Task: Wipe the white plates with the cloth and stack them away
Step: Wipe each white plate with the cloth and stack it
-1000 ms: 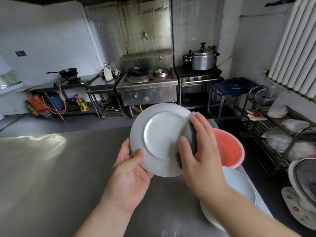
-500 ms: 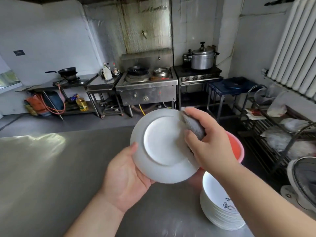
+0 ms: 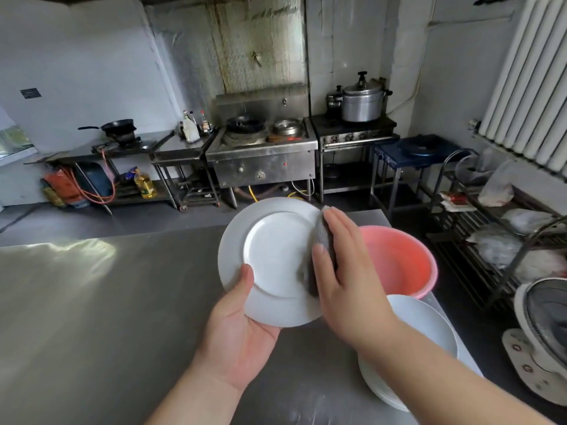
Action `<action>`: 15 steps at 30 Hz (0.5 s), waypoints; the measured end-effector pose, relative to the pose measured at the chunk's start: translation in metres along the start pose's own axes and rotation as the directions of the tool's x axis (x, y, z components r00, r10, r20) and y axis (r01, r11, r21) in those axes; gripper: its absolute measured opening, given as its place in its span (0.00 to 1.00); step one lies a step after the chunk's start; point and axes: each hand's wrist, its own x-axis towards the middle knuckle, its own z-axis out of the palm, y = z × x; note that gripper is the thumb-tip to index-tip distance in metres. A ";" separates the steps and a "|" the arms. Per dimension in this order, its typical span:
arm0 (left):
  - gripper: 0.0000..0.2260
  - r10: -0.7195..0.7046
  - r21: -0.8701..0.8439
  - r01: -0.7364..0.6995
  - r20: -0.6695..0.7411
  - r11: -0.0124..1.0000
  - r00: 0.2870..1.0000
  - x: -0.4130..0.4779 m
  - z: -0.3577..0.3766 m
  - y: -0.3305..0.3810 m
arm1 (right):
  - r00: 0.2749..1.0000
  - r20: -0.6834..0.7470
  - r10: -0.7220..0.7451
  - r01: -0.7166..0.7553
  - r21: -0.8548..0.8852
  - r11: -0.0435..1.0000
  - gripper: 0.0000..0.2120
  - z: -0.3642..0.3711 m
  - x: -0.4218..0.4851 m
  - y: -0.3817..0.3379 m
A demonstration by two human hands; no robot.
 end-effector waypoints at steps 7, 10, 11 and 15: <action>0.22 -0.042 -0.006 0.042 -0.050 0.999 0.998 0.008 0.014 -0.007 | 0.991 -0.084 0.103 -0.092 0.131 0.987 0.33 0.035 -0.044 -0.007; 0.20 -0.095 0.029 0.096 -0.006 0.995 0.995 0.002 0.016 -0.010 | 0.966 -0.129 0.224 -0.188 0.248 0.950 0.30 0.033 -0.039 -0.004; 0.21 -0.086 0.026 0.086 -0.002 0.996 0.996 0.002 0.013 -0.006 | 0.963 -0.129 0.238 -0.204 0.234 0.950 0.27 0.025 -0.027 -0.002; 0.21 -0.038 0.136 0.043 -0.045 0.990 0.998 0.011 0.005 0.022 | 0.978 0.054 0.200 -0.206 0.168 0.964 0.20 -0.012 0.028 0.006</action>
